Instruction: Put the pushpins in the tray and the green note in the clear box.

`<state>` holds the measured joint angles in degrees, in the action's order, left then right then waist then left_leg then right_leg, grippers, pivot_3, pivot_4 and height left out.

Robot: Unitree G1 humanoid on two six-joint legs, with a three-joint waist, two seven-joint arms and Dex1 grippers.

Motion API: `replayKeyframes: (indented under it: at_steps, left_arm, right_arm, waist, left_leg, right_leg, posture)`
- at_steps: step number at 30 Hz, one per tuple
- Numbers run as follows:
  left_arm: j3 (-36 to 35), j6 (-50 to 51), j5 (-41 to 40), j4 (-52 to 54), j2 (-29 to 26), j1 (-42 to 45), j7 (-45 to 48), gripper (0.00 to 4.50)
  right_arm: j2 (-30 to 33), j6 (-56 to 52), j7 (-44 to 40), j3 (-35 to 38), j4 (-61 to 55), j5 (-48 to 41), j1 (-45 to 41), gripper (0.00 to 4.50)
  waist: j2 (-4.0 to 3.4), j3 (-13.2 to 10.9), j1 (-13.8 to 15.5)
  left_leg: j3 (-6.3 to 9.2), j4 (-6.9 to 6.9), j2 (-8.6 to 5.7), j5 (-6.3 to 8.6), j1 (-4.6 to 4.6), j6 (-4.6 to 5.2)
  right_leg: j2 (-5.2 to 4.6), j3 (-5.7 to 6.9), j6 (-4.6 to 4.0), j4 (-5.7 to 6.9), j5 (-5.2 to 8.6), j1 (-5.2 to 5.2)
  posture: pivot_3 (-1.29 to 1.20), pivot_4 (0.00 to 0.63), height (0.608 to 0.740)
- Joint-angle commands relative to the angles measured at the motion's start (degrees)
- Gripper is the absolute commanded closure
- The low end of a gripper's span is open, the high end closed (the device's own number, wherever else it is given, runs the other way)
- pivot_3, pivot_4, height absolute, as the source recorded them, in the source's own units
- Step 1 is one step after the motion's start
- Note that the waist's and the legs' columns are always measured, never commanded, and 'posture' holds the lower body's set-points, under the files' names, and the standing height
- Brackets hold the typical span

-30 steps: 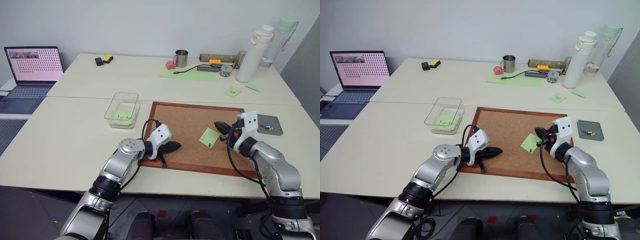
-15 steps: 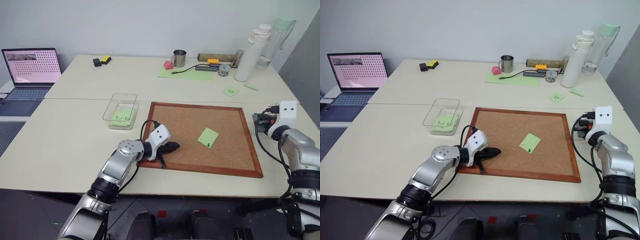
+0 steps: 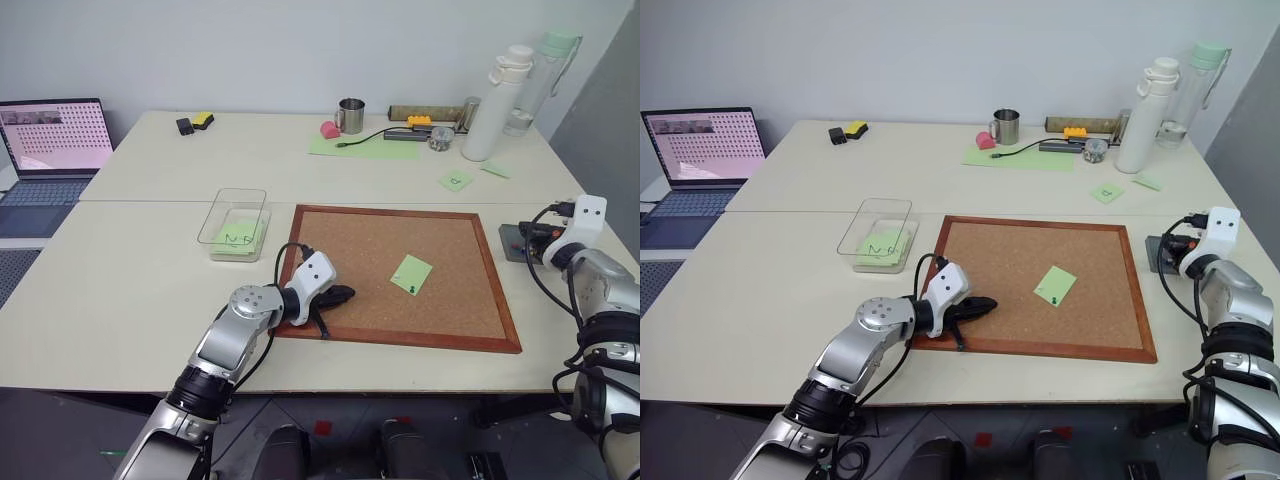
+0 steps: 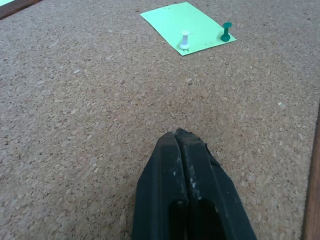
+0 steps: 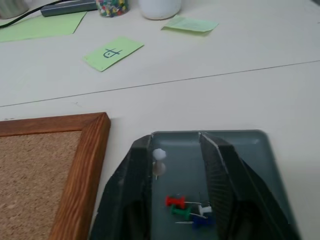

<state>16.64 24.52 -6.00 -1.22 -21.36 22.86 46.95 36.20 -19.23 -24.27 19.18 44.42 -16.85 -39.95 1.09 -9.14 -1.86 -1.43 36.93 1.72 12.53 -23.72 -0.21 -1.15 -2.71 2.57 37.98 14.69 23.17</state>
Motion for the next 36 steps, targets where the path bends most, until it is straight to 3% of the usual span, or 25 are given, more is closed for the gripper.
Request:
replayKeyframes:
  at_steps: [1,16,21,26,33,36]
  left_arm:
    - [1.1,1.9,0.6,-2.0,-0.7,-0.8,0.5,4.50]
    - [1.5,2.0,0.6,-2.2,-0.2,-0.4,0.9,4.50]
    - [1.4,2.1,0.6,-2.2,-0.3,-0.3,0.9,4.50]
    - [1.3,2.2,0.6,-2.0,-0.3,-0.4,0.7,4.50]
    - [1.3,2.6,0.5,-1.4,-0.3,-0.7,0.6,4.50]
    - [1.2,2.7,0.5,-1.4,-0.3,-0.6,0.6,4.50]
  right_arm:
    - [2.0,1.1,-0.8,1.3,-1.2,-0.4,-1.4,2.83]
    - [2.5,1.3,-1.4,1.4,-2.7,-0.5,0.4,2.83]
    - [5.6,14.0,-3.3,-8.6,-2.5,11.1,3.7,2.83]
    - [6.2,18.0,-3.5,-10.7,-0.6,13.7,4.0,2.83]
    - [5.7,18.2,-3.8,-9.1,0.0,12.2,3.4,2.83]
    - [3.1,12.1,-8.5,-5.2,-6.8,4.0,4.3,2.83]
  waist:
    - [0.00,0.0,0.0]
    - [0.00,0.0,0.1]
    - [0.00,0.0,0.0]
    - [0.00,0.0,0.0]
    - [0.00,0.0,0.0]
    - [0.00,0.0,0.0]
  left_leg:
    - [0.00,0.00,0.00,0.00,0.00,0.00]
    - [-0.01,0.02,-0.01,0.00,-0.01,0.00]
    - [0.00,0.02,-0.02,0.00,-0.01,0.00]
    - [-0.03,0.01,-0.02,0.00,-0.01,0.00]
    - [-0.03,0.03,-0.02,0.00,-0.01,0.00]
    - [-0.02,0.02,-0.01,0.00,-0.01,0.00]
  right_leg:
    - [0.00,0.00,0.00,0.00,0.00,0.00]
    - [-0.01,0.00,0.00,0.00,0.00,0.00]
    - [-0.01,0.00,0.01,-0.01,0.00,0.00]
    - [-0.01,-0.02,0.01,-0.02,0.00,0.01]
    - [-0.02,-0.02,0.01,-0.02,0.00,0.00]
    - [-0.02,-0.02,0.01,-0.02,0.00,0.00]
  posture:
    - [0.00,0.150,0.740]
    - [0.00,0.150,0.740]
    - [0.00,0.150,0.740]
    - [0.00,0.150,0.740]
    - [0.00,0.150,0.740]
    - [0.00,0.150,0.740]
